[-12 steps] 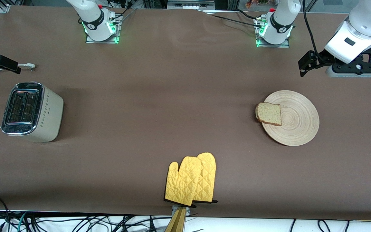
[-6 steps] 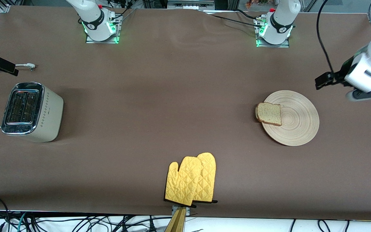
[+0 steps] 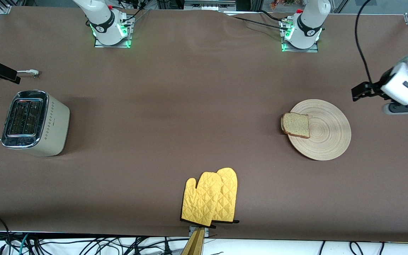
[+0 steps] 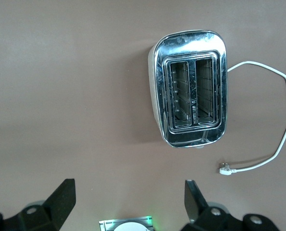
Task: Move plate and put bread in toaster
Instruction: 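Move the left gripper down toward the wooden plate's rim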
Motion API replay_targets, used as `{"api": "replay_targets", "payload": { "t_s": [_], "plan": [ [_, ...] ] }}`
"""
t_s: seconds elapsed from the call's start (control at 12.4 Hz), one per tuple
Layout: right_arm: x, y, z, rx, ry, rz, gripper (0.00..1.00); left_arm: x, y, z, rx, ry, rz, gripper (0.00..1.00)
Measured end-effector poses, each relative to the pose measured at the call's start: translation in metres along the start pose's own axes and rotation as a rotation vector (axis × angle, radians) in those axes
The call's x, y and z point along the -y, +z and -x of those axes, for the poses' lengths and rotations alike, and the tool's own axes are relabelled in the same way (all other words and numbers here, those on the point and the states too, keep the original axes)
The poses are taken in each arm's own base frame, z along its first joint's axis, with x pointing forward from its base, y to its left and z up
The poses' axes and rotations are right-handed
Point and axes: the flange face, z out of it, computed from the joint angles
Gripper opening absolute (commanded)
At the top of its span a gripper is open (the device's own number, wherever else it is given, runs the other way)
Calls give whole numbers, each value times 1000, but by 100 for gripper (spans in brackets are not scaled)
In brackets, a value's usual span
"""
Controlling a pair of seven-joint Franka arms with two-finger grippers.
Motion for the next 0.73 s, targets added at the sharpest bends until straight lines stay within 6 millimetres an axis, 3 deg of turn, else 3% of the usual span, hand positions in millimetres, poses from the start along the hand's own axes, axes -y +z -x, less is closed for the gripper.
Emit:
{"api": "replay_targets", "payload": {
  "t_s": [0.24, 0.48, 0.73],
  "plan": [
    [2, -2, -1, -14, -3, 0, 100, 73, 66, -8, 45, 15, 141, 97],
    [5, -3, -2, -17, -9, 0, 100, 101, 128, -13, 106, 45, 288, 99],
    [4, -2, -2, -18, -7, 0, 100, 153, 197, -19, 118, 85, 470, 100]
  ]
}}
